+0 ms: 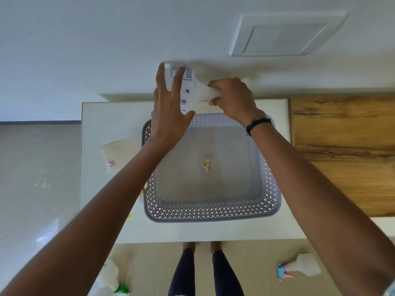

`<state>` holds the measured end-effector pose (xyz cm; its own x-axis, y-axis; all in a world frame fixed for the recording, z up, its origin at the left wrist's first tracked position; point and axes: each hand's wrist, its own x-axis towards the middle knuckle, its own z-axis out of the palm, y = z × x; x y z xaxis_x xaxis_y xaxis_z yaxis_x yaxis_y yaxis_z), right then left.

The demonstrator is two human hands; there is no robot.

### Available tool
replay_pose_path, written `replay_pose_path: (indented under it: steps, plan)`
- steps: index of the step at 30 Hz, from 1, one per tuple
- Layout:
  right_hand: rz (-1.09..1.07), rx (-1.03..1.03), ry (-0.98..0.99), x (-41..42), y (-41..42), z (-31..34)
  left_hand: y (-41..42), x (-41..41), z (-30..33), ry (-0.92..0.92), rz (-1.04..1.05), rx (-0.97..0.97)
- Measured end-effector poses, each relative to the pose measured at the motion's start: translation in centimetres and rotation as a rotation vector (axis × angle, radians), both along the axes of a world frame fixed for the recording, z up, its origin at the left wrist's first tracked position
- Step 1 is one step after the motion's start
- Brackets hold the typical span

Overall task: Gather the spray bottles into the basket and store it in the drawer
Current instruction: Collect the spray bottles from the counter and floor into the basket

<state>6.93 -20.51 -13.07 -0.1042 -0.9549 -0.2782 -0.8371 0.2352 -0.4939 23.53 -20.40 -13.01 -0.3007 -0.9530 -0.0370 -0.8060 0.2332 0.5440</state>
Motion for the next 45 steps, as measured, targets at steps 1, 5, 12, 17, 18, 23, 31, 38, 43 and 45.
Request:
replay_pose_path:
  steps: [1, 5, 12, 17, 18, 23, 31, 38, 43, 45]
  plan:
    - [0.003, -0.035, 0.020, 0.1, 0.4, 1.2, 0.2, -0.1, 0.7, -0.014, 0.010, -0.042]
    - [0.045, -0.129, 0.089, 0.2, 3.2, 5.1, 1.2, -0.2, 3.5, 0.057, 0.040, -0.080]
    - [0.116, -0.138, 0.078, -2.0, 10.1, 8.9, 4.3, 0.8, 5.5, 0.271, 0.056, 0.394]
    - [0.006, 0.260, -0.260, -2.4, 14.6, 8.4, 7.1, -0.1, 2.9, 0.377, 0.058, 0.764]
    - [-0.017, 0.359, -0.304, -2.1, 15.6, 7.7, 8.2, -0.7, 2.0, 0.336, 0.027, 0.815]
    - [-0.467, 0.578, -1.001, -1.0, 18.7, 4.1, 12.3, -3.2, -2.0, 0.260, -0.019, 0.921]
    - [-0.260, 0.072, -0.594, -1.0, 19.6, -0.7, 17.1, -5.0, -3.7, 0.311, 0.120, 0.727]
    - [-0.548, 0.076, -1.069, -2.4, 19.5, -1.2, 22.2, -6.8, -4.7, 0.460, -0.074, 0.595]
    - [-0.339, 0.105, -0.532, -5.5, 20.4, -1.0, 20.8, -7.3, -4.7, 0.492, -0.001, 0.580]
    - [-0.245, 0.190, -0.472, -6.4, 20.7, -0.8, 20.4, -7.5, -4.9, 0.509, 0.020, 0.616]
